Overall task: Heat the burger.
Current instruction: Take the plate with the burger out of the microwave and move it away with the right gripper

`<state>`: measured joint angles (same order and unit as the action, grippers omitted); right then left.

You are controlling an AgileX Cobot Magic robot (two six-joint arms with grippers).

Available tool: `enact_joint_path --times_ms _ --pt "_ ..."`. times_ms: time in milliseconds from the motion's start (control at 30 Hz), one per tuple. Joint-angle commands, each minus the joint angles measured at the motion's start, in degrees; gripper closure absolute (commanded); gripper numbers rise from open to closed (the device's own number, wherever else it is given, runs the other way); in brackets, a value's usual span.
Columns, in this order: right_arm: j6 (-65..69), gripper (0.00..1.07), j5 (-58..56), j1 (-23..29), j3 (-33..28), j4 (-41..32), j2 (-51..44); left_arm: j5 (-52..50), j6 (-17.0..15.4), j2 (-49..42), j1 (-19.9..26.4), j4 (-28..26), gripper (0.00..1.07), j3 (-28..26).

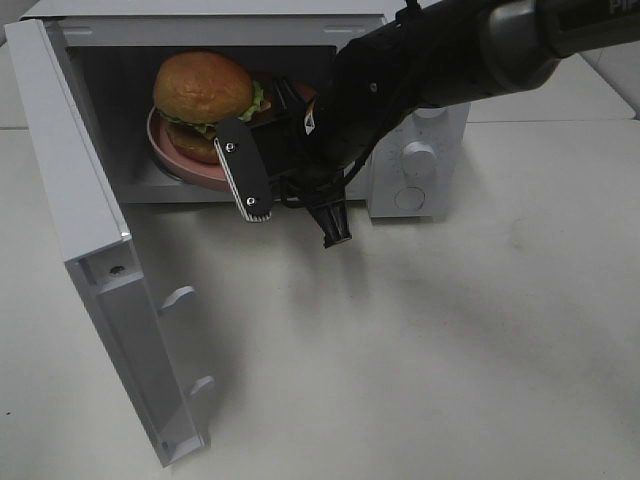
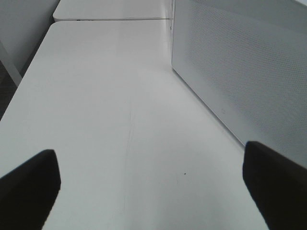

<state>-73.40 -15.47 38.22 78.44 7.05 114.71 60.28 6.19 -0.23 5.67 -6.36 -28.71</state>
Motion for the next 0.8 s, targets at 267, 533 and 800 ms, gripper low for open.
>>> enact_joint_path --times_ms 267,533,800 --pt "-2.0 1.07 4.8 -0.5 -9.9 -0.2 -7.6 -0.7 -0.2 -1.2 0.1 -0.2 0.09 0.2" --pt "-2.0 1.07 6.6 -0.5 -17.0 -0.2 -13.1 -0.7 -0.2 -1.2 0.1 -0.2 0.09 0.2" --pt "-1.1 1.07 5.8 -0.5 -22.2 -0.6 -17.4 -0.7 -0.2 -1.2 0.1 -0.2 0.09 0.2"
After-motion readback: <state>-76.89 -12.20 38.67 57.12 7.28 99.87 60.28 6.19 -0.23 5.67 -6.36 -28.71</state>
